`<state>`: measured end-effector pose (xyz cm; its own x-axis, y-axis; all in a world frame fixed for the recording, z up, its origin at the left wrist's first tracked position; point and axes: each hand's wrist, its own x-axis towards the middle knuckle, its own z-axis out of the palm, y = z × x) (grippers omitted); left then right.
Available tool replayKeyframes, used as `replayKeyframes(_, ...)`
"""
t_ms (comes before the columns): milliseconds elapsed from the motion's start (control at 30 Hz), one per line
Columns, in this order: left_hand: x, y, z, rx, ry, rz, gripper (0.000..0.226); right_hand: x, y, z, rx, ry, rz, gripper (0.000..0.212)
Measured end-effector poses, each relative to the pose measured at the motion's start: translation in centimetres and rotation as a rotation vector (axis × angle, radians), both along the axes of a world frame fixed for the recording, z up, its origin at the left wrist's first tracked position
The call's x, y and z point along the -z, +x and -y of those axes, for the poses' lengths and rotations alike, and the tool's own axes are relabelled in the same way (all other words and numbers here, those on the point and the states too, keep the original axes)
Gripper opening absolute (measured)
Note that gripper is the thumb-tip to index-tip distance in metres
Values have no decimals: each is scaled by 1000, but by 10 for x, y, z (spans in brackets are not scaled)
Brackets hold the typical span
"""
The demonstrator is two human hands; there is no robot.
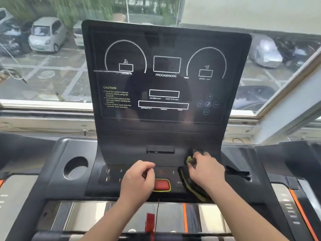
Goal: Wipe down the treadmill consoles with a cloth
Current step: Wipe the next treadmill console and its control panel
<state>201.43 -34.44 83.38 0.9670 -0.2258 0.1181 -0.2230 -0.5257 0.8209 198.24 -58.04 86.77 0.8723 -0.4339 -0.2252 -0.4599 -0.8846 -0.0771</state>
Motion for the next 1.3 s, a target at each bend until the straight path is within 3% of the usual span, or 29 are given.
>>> replayKeyframes(67, -2, -9, 14, 11, 5, -16, 19, 5, -3, -13, -64, -28, 39, 37)
replayKeyframes(233, -15, -21, 53, 8, -27, 3, 19, 19, -15, -3, -528, 54, 146, 32)
replayKeyframes(400, -24, -27, 92, 56, 0, 109, 26, 12, -19, 35, -268, 99, 143, 37)
replayKeyframes(467, -29, -32, 109, 136, 100, 109, 42, 6, -22, 45, -290, 301, 108, 50)
replayKeyframes(533, -34, -38, 127, 299, 221, 48, 65, -7, -30, 66, -237, 719, 125, 66)
replayKeyframes(600, -37, -43, 145, 452, 438, -11, 85, -18, -40, 92, -72, 1059, 201, 64)
replayKeyframes(633, -36, -45, 153, 504, 552, -17, 92, -19, -44, 103, 43, 1111, 275, 57)
replayKeyframes(700, -30, -49, 165, 524, 715, 14, 96, -22, -47, 114, 212, 1038, 406, 42)
replayKeyframes(800, -25, -43, 175, 483, 789, 113, 85, -18, -41, 119, 303, 978, 429, 23)
replayKeyframes(1000, -13, -52, 168, 671, 751, 305, 69, 0, -7, 107, 428, 958, 450, 45)
replayKeyframes(1100, 2, -33, 157, 629, 717, 409, 54, 5, 5, 112, 447, 939, 467, 54)
replayKeyframes(1300, 7, -29, 161, 442, 696, 290, 56, 25, 15, 124, 433, 994, 470, 34)
